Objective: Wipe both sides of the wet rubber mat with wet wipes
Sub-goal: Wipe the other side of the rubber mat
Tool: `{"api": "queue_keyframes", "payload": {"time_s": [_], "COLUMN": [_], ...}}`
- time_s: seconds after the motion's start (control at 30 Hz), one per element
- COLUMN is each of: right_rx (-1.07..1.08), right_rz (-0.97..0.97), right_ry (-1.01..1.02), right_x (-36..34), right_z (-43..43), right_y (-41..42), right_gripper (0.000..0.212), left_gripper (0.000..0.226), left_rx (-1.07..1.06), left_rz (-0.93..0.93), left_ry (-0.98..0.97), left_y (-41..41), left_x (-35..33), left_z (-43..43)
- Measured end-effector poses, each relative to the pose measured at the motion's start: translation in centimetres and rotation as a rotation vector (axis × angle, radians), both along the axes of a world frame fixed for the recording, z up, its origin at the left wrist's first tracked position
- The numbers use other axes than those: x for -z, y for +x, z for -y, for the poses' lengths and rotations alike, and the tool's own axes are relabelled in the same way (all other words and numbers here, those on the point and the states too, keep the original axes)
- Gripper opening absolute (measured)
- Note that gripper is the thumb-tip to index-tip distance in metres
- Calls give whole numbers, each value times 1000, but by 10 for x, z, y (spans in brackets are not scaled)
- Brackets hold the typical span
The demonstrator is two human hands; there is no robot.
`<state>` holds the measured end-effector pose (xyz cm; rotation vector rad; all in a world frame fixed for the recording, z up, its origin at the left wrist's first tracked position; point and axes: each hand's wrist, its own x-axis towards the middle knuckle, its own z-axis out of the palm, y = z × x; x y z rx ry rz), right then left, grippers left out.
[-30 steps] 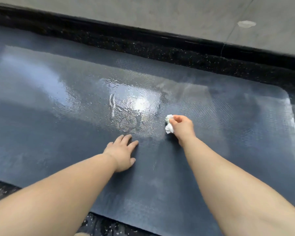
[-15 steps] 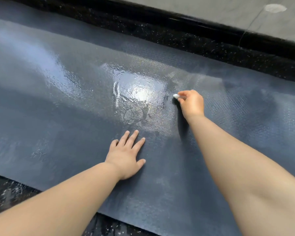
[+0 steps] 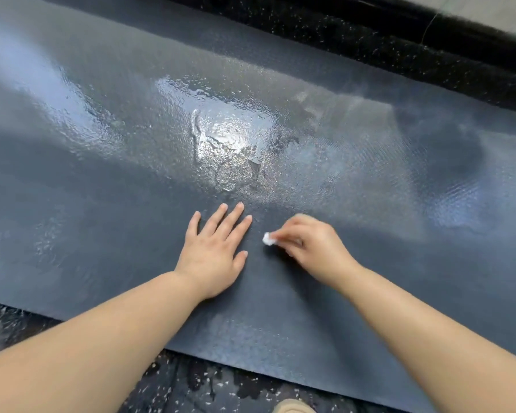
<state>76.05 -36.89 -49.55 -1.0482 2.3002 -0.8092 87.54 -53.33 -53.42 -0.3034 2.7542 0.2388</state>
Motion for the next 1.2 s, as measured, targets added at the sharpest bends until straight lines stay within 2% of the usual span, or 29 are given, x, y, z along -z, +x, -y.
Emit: {"api": "queue_keyframes", "payload": {"time_s": [0.1, 0.2, 0.27, 0.37, 0.47, 0.57, 0.63, 0.73, 0.8, 0.87, 0.97, 1.07, 1.2], "right_rx": [340, 471, 439, 235, 74, -63, -31, 225, 372, 445, 378, 196, -31], "right_rz": [-219, -261, -285, -323, -241, -100, -84, -229, -293, -253, -240, -265, -104], "right_ry": [3, 142, 184, 81, -21, -26, -57, -84, -17, 55, 104, 21, -41], "right_x": [8, 21, 25, 23, 18, 13, 7, 4, 8, 16, 22, 19, 10], "right_z": [16, 26, 29, 17, -14, -34, -34, -20, -8, 1, 4, -17, -49], "right_y": [-65, -105, -91, -19, 56, 85, 68, 15, -22, -43, -22, 45, 117], "right_gripper": [18, 24, 20, 14, 19, 14, 12, 18, 17, 17, 14, 17, 15], "left_gripper": [63, 64, 64, 64, 64, 61, 60, 61, 63, 63, 63, 63, 63], "left_rx": [7, 11, 8, -15, -37, -71, -89, -90, -79, -67, -69, -83, -111], "left_rz": [17, 34, 35, 10, -40, -84, -89, -95, -96, -96, -99, -101, -113], "left_ry": [7, 26, 31, 36, 33, 50, 56, 56, 41, 29, 40, 58, 90], "left_y": [0, -2, -2, -1, 3, 12, 19, 30, 37, 41, 44, 46, 48], "left_x": [-1, -4, -5, -5, -3, -3, -3, -4, -5, -6, -7, -9, -10], "left_z": [2, 4, 4, 1, -3, -8, -12, -15, -15, -15, -16, -18, -21]}}
